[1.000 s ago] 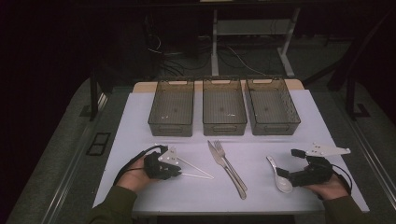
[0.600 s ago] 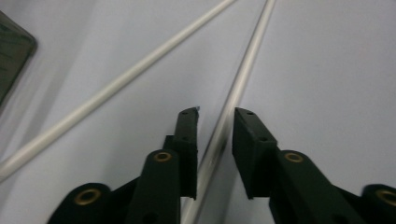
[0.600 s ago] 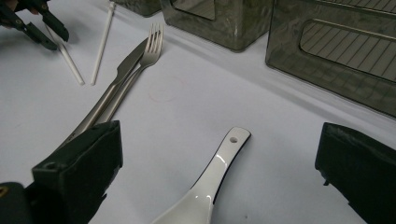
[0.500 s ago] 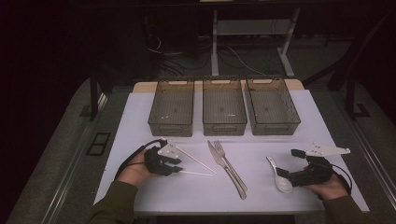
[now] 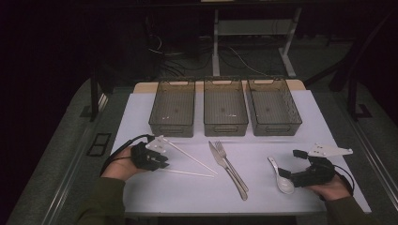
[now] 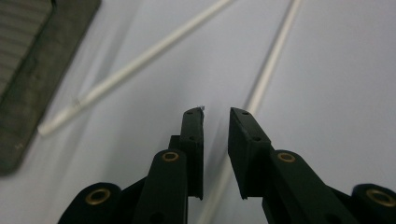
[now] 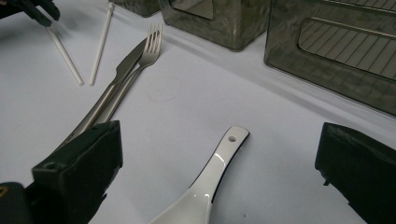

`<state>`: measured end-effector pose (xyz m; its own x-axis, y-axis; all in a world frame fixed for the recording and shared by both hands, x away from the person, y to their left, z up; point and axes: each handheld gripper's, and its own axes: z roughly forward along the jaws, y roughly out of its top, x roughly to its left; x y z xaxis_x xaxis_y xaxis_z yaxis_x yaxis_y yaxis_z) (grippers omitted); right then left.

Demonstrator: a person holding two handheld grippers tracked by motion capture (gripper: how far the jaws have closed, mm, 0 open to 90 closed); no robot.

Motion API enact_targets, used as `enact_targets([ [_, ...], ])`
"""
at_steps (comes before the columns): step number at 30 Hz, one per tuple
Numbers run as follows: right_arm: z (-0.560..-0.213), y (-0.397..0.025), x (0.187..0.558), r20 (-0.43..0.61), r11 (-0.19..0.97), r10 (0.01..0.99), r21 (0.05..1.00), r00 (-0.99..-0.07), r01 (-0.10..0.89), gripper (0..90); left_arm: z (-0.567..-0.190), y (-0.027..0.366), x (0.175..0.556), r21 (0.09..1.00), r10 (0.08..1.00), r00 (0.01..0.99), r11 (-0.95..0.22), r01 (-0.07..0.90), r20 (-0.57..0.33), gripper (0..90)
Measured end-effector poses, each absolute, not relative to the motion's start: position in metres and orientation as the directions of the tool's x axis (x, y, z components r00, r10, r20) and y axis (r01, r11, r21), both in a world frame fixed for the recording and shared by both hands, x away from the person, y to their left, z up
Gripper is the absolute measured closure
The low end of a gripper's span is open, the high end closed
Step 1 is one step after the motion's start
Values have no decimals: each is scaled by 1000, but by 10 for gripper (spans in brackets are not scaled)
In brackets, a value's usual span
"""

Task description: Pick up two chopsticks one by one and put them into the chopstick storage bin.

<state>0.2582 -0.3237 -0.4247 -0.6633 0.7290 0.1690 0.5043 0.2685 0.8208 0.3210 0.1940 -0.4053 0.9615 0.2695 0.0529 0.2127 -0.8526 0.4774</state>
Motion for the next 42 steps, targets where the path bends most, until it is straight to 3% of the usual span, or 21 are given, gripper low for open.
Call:
enact_targets([
  [7,-425,-323,258,167,272,727,820,-666,503,7,-418,209,318,402,281,958,-885,237,54,681],
  [23,-425,-323,258,168,270,729,820,-664,505,7,-418,216,308,421,301,953,-862,283,-25,790],
  [37,-424,-323,258,166,272,727,821,-666,502,7,-416,212,282,398,323,946,-865,304,-21,799],
  [42,-424,-323,259,164,275,726,821,-668,501,7,-409,203,283,456,297,955,-848,271,-16,756],
])
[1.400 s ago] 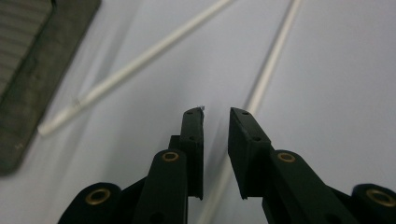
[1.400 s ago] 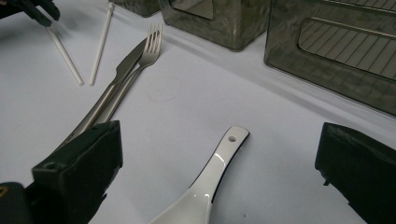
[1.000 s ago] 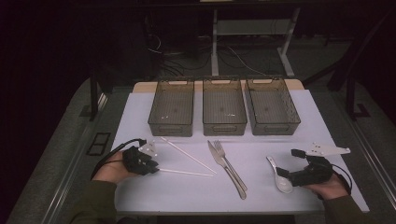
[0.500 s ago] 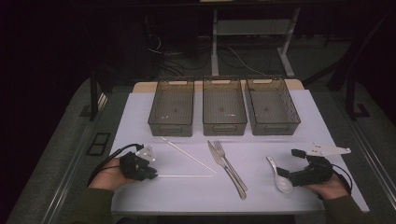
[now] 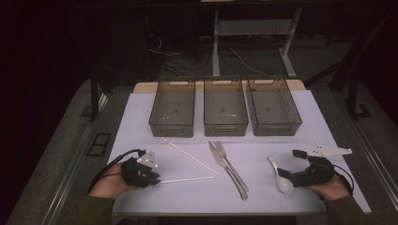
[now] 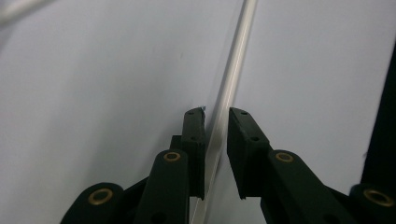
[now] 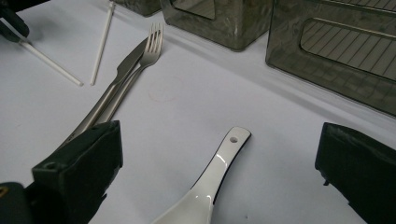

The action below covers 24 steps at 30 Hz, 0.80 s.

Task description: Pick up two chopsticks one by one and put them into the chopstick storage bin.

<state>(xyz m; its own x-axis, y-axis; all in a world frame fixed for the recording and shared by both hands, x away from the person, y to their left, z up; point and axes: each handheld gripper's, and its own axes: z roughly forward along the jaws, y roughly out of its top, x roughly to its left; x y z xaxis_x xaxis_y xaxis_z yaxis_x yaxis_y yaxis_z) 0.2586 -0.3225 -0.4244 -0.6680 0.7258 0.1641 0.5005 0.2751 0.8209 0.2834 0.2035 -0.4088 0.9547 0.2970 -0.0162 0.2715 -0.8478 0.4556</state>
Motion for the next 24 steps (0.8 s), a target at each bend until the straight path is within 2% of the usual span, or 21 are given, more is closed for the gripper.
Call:
enact_targets([
  [10,-424,-323,258,165,272,726,823,-668,499,7,-423,181,285,504,248,968,-831,234,-40,782],
  [24,-424,-323,258,164,274,725,822,-669,499,7,-431,190,286,571,230,971,-790,223,-61,831],
])
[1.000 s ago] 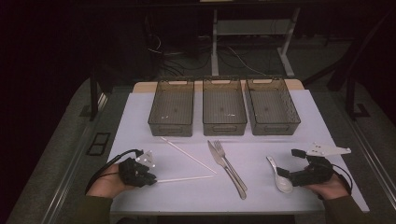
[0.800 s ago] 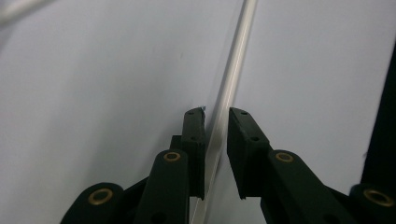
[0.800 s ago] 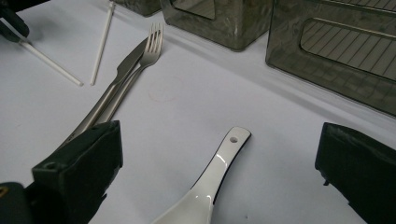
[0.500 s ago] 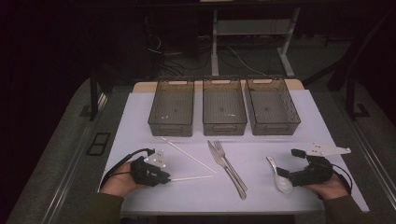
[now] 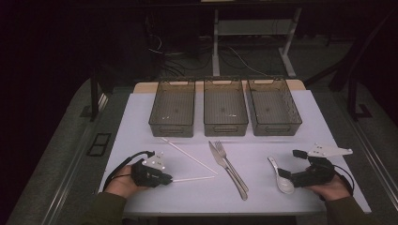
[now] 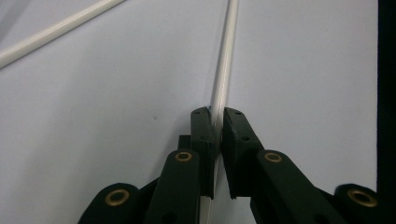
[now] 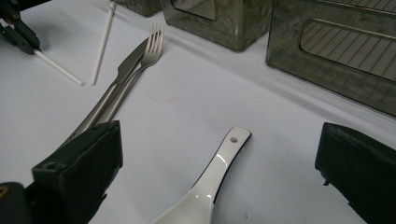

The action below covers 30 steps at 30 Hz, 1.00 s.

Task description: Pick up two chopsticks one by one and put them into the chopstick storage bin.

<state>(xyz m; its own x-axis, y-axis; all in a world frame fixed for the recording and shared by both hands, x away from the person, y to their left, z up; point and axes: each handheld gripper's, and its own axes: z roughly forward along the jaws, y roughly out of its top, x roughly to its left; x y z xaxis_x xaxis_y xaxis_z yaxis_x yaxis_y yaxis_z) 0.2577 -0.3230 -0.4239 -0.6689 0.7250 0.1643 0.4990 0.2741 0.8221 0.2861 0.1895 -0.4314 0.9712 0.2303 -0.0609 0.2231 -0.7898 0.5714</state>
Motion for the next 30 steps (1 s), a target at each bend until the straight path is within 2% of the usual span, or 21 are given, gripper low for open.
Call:
enact_targets([
  [7,-424,-323,258,166,273,726,821,-667,501,7,-429,193,285,576,255,964,-779,250,-73,841],
  [14,-424,-323,258,166,271,727,822,-666,501,7,-419,197,285,629,282,955,-728,273,-88,840],
  [20,-424,-323,258,167,270,727,822,-666,501,7,-413,193,290,634,368,927,-703,323,-65,840],
  [30,-426,-324,259,174,265,730,819,-660,509,7,-398,181,302,663,442,896,-659,354,-39,840],
])
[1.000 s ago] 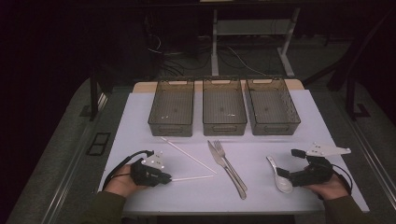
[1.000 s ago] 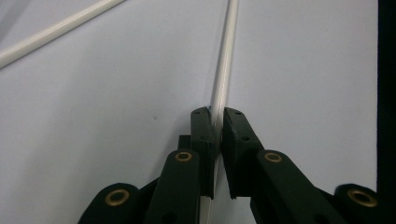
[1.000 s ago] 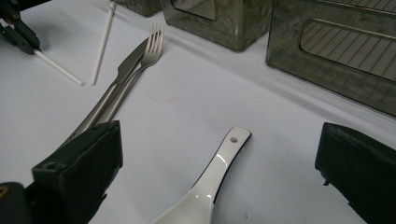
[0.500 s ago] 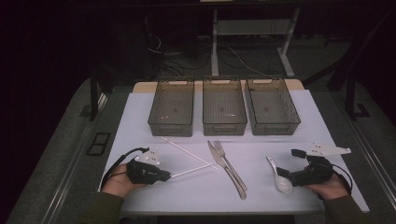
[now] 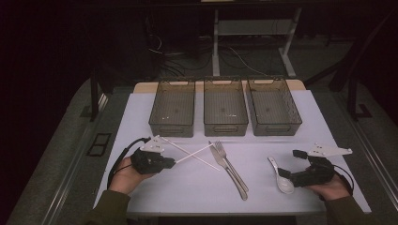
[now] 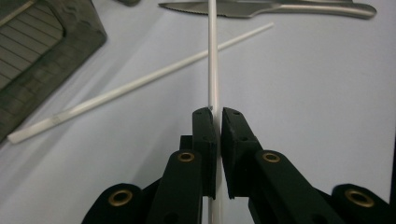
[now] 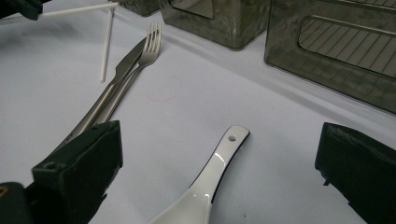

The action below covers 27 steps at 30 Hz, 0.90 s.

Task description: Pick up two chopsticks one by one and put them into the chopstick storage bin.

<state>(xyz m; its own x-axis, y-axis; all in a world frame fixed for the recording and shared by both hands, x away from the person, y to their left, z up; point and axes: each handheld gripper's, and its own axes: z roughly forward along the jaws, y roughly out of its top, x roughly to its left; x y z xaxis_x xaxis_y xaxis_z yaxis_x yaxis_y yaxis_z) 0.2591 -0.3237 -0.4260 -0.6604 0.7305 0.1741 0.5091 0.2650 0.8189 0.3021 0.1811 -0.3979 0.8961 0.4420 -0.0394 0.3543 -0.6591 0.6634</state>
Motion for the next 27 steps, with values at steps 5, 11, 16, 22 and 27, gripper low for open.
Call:
enact_targets([
  [5,-427,-324,260,180,258,730,820,-659,511,7,-391,178,309,677,458,888,-642,360,-38,839],
  [11,-427,-325,261,186,252,731,821,-657,513,7,-375,172,322,697,494,869,-621,359,-8,839],
  [16,-427,-326,260,188,250,731,821,-657,513,7,-363,166,341,717,523,852,-592,368,-6,840],
  [22,-427,-326,260,188,250,730,821,-657,513,7,-350,163,367,732,556,831,-561,386,-12,839],
  [27,-427,-326,260,189,249,731,821,-656,514,7,-334,165,391,749,588,809,-531,397,-12,839],
])
